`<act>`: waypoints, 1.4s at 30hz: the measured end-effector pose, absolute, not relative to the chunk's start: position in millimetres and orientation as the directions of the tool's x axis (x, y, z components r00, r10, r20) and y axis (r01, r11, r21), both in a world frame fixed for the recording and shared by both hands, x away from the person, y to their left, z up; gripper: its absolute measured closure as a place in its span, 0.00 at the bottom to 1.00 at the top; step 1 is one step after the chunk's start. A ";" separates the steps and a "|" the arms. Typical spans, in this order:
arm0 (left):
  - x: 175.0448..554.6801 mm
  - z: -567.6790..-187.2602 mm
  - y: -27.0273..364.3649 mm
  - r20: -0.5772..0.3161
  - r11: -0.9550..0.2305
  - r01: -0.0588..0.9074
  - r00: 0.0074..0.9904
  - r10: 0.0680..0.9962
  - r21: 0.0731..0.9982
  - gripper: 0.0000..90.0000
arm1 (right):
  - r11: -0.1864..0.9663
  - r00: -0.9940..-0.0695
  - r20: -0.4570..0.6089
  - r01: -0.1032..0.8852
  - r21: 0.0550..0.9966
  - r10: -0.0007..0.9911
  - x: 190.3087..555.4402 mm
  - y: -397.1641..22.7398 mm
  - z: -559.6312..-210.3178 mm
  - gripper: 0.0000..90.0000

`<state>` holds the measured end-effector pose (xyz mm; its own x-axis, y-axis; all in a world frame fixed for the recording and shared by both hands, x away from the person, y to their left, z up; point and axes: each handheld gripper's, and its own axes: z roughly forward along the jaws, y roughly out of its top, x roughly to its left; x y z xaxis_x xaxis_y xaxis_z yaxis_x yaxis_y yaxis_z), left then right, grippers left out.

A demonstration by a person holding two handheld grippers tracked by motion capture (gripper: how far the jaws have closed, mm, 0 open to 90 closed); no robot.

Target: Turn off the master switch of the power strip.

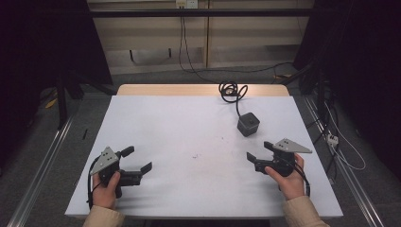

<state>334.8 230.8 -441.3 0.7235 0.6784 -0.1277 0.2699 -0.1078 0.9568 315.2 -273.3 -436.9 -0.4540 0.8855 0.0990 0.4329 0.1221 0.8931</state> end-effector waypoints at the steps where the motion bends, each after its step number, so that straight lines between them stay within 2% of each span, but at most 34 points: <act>1: 334.8 -441.3 230.7 -0.129 -0.107 0.270 0.724 0.678 0.957 0.03 | 0.124 -0.456 0.098 0.433 0.893 0.885 313.7 -273.8 -437.3 0.18; 34: 334.8 -441.2 231.0 -0.127 -0.109 0.270 0.725 0.677 0.957 0.03 | 0.158 -0.473 0.077 0.439 0.884 0.878 288.7 -278.9 -445.7 0.17; 42: 334.7 -441.1 230.9 -0.125 -0.112 0.269 0.726 0.677 0.957 0.03 | 0.152 -0.467 0.086 0.449 0.881 0.880 285.2 -282.9 -447.7 0.14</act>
